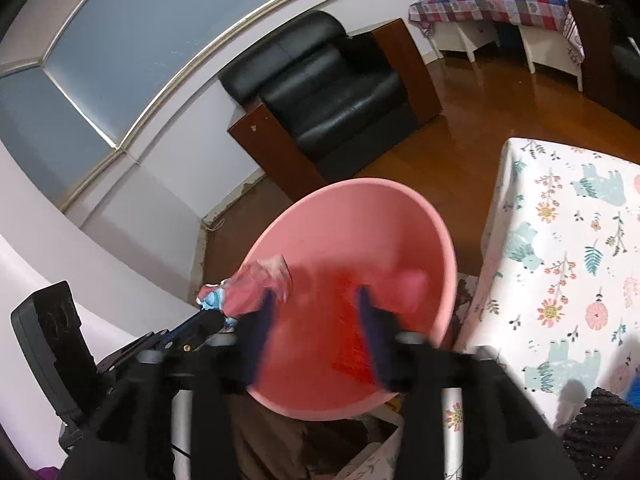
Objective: Collect trash
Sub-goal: 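Carry both held items over the pink bin and open both tools to drop them, then grasp the black foam net with the left tool while the right tool grasps the yellow net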
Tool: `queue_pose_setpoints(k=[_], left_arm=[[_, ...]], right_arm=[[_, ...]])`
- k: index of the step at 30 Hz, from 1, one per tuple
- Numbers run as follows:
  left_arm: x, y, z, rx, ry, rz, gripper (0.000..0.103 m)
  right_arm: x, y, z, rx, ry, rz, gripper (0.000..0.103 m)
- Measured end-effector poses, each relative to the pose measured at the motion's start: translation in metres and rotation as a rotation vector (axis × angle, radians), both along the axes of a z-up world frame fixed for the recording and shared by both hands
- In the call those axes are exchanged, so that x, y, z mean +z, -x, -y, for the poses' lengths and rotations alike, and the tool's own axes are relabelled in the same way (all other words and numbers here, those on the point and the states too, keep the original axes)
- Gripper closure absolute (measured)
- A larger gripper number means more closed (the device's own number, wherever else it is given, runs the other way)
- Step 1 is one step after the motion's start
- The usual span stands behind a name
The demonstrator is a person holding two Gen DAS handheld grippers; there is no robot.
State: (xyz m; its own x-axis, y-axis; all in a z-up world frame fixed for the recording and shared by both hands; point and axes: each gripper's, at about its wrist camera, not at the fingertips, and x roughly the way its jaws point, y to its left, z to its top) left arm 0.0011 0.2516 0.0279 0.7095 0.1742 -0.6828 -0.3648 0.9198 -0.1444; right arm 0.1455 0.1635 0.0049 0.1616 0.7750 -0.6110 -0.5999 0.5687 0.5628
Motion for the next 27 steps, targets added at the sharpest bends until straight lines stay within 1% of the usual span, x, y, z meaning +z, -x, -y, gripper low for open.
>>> queue_pose_setpoints(k=[3, 5, 7, 9, 13, 17, 21, 23, 27], left_arm=[[0.001, 0.001, 0.001, -0.006, 0.01, 0.007, 0.094], [0.003, 0.002, 0.003, -0.01, 0.024, 0.022, 0.087], [0.008, 0.004, 0.006, -0.006, 0.026, 0.039, 0.084], [0.012, 0.005, 0.01, -0.009, 0.031, 0.051, 0.083], [0.019, 0.006, 0.024, -0.032, 0.034, 0.072, 0.083], [0.027, 0.009, 0.047, -0.081, 0.031, 0.096, 0.083], [0.037, 0.012, 0.074, -0.14, 0.038, 0.125, 0.083], [0.04, 0.012, 0.088, -0.178, 0.039, 0.134, 0.083], [0.044, 0.01, 0.121, -0.284, 0.056, 0.138, 0.083]], right_arm=[[0.001, 0.002, 0.003, 0.006, -0.007, 0.018, 0.052], [0.006, 0.004, 0.014, 0.006, -0.012, 0.026, 0.051], [0.011, 0.009, 0.019, 0.005, -0.012, 0.049, 0.049], [0.019, 0.017, 0.028, 0.001, -0.008, 0.088, 0.047], [0.03, 0.034, 0.048, -0.007, 0.008, 0.139, 0.046], [0.044, 0.05, 0.072, -0.035, 0.01, 0.187, 0.043], [0.061, 0.066, 0.106, -0.078, 0.016, 0.251, 0.041], [0.071, 0.076, 0.133, -0.123, 0.028, 0.291, 0.04], [0.077, 0.09, 0.187, -0.221, 0.056, 0.339, 0.037]])
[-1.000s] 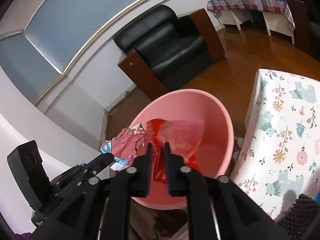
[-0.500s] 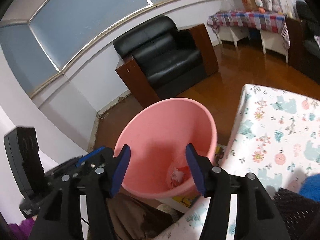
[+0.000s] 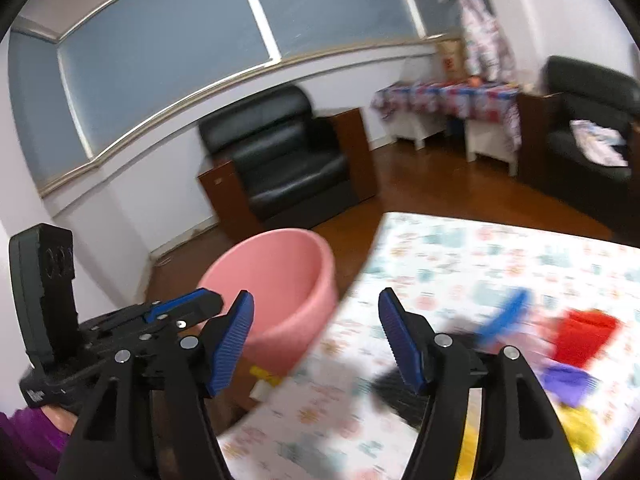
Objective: Collect trash
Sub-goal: 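Grasp the black foam net with the left tool while the right tool grasps the yellow net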
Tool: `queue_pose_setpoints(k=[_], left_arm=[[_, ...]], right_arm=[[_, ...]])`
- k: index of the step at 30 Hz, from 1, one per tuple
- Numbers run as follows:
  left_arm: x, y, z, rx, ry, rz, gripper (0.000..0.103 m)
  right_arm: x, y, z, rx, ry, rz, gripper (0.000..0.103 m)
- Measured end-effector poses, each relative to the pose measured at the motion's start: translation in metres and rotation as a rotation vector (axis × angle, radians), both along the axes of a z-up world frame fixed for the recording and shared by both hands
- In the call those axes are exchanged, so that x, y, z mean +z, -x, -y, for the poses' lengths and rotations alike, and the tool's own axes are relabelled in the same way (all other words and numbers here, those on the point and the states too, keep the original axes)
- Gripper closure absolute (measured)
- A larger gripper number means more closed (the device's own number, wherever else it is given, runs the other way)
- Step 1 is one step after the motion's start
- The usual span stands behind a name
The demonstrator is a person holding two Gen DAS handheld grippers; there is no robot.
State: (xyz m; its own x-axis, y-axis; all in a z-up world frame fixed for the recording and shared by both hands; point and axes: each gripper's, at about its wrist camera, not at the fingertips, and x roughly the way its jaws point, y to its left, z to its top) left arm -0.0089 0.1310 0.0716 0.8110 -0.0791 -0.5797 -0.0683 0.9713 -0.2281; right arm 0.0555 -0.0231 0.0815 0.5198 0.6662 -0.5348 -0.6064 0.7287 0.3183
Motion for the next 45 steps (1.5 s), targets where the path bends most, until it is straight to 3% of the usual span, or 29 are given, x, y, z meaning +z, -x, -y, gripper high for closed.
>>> queue_pose_setpoints(k=[5, 11, 21, 29, 37, 40, 43, 45], left_arm=[[-0.004, -0.008, 0.036, -0.107, 0.004, -0.024, 0.083], [-0.018, -0.023, 0.079, -0.2, -0.014, -0.076, 0.083], [-0.043, -0.042, 0.129, -0.283, -0.08, -0.152, 0.083], [-0.068, -0.06, 0.142, -0.253, -0.198, -0.196, 0.083], [-0.065, -0.058, 0.137, -0.273, -0.155, -0.191, 0.083], [-0.067, -0.059, 0.136, -0.262, -0.143, -0.199, 0.062], [-0.074, -0.061, 0.135, -0.243, -0.154, -0.212, 0.061], [-0.075, -0.061, 0.135, -0.228, -0.169, -0.204, 0.061]], right_arm=[[-0.014, 0.014, 0.062, -0.1, 0.043, 0.002, 0.036], [-0.045, 0.024, 0.114, -0.136, 0.049, -0.073, 0.036], [-0.072, 0.025, 0.108, -0.078, 0.111, -0.107, 0.036], [-0.095, 0.019, 0.107, -0.043, 0.109, -0.188, 0.036], [-0.116, 0.002, 0.098, -0.045, 0.092, -0.254, 0.036], [-0.119, -0.004, 0.093, -0.044, 0.081, -0.263, 0.036], [-0.121, -0.007, 0.088, -0.041, 0.078, -0.264, 0.041], [-0.122, -0.008, 0.084, -0.03, 0.081, -0.266, 0.052]])
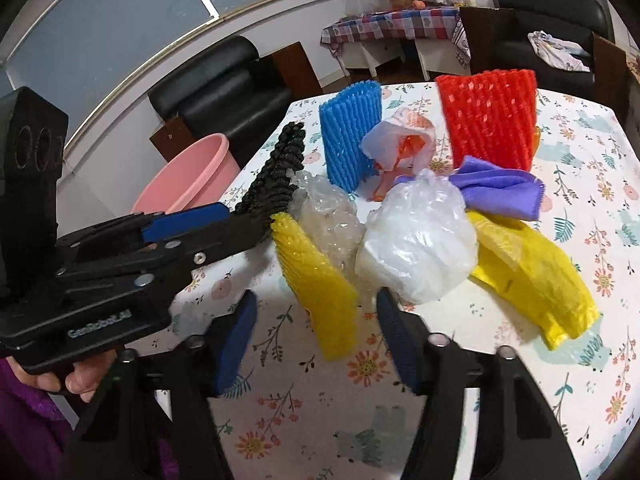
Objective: Collect trash
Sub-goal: 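Grasp the black foam net with the left tool while the right tool grasps the yellow net, then move both nets over the pink bin and release them from both tools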
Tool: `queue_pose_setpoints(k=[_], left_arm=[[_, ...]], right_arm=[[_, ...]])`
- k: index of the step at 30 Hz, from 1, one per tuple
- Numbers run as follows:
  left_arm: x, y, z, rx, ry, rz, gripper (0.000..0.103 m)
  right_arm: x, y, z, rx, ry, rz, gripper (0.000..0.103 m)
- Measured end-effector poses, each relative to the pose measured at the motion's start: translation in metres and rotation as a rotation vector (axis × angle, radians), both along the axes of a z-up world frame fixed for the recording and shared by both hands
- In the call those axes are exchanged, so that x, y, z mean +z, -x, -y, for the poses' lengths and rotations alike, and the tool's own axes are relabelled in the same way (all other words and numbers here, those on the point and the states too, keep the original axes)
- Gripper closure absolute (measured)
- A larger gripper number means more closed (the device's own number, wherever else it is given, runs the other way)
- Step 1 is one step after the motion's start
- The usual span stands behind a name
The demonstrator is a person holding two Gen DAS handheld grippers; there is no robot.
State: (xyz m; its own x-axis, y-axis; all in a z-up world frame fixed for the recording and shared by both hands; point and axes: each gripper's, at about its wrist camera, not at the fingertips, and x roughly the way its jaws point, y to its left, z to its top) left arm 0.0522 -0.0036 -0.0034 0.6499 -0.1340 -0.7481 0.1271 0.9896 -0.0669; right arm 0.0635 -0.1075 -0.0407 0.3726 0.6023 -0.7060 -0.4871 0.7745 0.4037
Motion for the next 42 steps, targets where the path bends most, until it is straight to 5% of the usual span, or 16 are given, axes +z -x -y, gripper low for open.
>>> queue_pose_setpoints(k=[5, 11, 26, 42], left_arm=[[-0.001, 0.0, -0.002, 0.012, -0.014, 0.027, 0.063], [0.001, 0.003, -0.005, -0.004, -0.012, 0.052, 0.092], [0.034, 0.02, -0.047, 0.07, 0.084, 0.145, 0.094], [0.062, 0.045, -0.155, 0.349, 0.101, 0.243, 0.094]], right_arm=[[-0.004, 0.0, -0.003, 0.003, 0.008, -0.004, 0.076], [-0.004, 0.002, -0.002, -0.008, 0.0, 0.001, 0.092], [0.041, 0.015, 0.0, -0.006, -0.056, 0.09, 0.093], [0.102, -0.019, -0.127, 0.147, -0.072, 0.212, 0.093]])
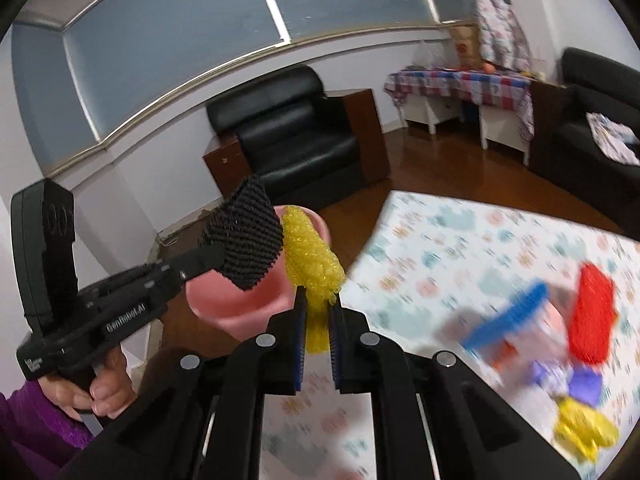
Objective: Collect trash
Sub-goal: 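Move both nets over the pink bin and release them from both tools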
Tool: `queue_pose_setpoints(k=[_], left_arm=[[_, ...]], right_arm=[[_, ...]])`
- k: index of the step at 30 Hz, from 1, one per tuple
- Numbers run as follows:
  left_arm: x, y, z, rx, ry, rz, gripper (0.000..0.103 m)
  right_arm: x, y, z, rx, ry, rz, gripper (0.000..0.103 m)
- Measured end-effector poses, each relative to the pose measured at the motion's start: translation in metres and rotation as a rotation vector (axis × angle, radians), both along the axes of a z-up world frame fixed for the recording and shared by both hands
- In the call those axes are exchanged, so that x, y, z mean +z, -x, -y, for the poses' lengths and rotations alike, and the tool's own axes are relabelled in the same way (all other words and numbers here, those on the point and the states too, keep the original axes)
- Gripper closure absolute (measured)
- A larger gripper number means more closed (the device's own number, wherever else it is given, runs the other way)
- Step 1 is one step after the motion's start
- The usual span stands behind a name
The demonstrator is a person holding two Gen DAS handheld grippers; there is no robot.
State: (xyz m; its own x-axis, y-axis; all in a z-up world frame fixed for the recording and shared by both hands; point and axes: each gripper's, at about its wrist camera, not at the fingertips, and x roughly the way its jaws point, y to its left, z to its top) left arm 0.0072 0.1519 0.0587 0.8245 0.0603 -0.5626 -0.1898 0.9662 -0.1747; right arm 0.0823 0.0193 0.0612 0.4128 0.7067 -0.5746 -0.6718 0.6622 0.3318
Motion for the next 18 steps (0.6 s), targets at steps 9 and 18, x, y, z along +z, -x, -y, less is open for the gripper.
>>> queue_pose_setpoints(k=[9, 18], left_arm=[[-0.017, 0.009, -0.049, 0.119, 0.029, -0.048, 0.094], [-0.04, 0.01, -0.075, 0.173, 0.054, -0.101, 0.094]], right_arm=[[-0.006, -0.016, -0.097, 0.107, 0.052, -0.006, 0.093], [-0.035, -0.026, -0.147, 0.126, 0.116, -0.051, 0.093]])
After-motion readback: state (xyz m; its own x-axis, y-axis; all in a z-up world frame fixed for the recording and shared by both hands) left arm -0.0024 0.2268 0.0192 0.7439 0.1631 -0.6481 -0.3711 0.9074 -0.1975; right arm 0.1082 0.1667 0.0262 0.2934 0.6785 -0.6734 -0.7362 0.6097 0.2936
